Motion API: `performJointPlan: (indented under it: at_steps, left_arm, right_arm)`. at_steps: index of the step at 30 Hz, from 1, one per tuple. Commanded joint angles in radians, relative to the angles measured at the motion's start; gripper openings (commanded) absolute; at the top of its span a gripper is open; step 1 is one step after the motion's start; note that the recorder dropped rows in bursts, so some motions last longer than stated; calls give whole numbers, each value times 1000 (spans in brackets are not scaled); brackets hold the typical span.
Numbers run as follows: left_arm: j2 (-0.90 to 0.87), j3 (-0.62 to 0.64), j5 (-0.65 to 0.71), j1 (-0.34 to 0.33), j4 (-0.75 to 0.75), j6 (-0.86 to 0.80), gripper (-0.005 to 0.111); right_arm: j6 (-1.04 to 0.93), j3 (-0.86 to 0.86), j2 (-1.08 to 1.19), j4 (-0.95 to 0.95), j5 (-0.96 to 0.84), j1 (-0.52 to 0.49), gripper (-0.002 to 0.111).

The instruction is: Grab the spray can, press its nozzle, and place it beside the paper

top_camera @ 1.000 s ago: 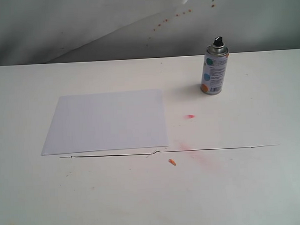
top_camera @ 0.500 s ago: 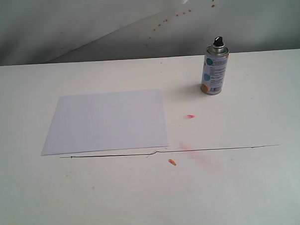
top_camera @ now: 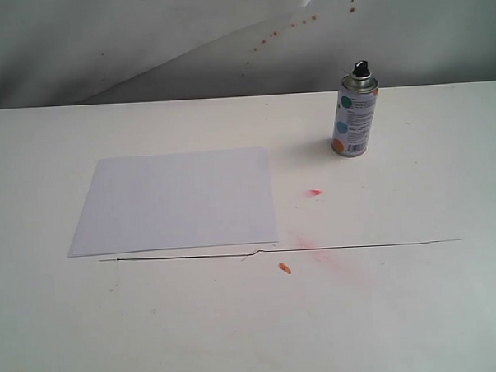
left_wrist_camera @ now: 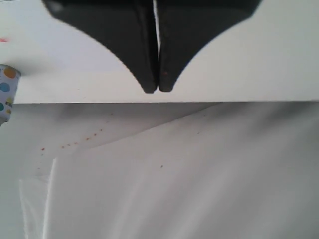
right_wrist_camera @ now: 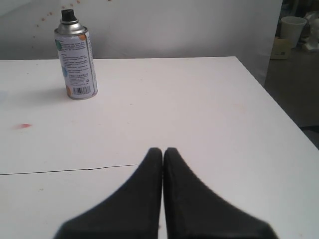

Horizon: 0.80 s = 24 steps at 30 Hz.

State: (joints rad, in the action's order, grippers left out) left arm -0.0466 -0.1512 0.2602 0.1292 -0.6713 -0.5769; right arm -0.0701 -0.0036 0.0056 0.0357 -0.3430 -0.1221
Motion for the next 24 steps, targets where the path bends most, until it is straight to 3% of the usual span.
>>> performJointPlan:
  at_steps: [1, 5, 11, 16, 24]
  left_arm:
    - [12, 12, 4, -3, 462, 523, 0]
    - [38, 40, 5, -3, 569, 577, 0]
    - [47, 146, 10, 25, 585, 608, 0]
    - [47, 151, 8, 80, 660, 653, 0]
    - [47, 151, 5, 80, 662, 653, 0]
  right_arm:
    - [-6, 4, -6, 3, 1, -7, 1]
    - [-6, 4, -6, 3, 1, -7, 1]
    - [-6, 4, -6, 3, 1, -7, 1]
    - [-6, 4, -6, 3, 1, -7, 1]
    - [-6, 4, -6, 3, 1, -7, 1]
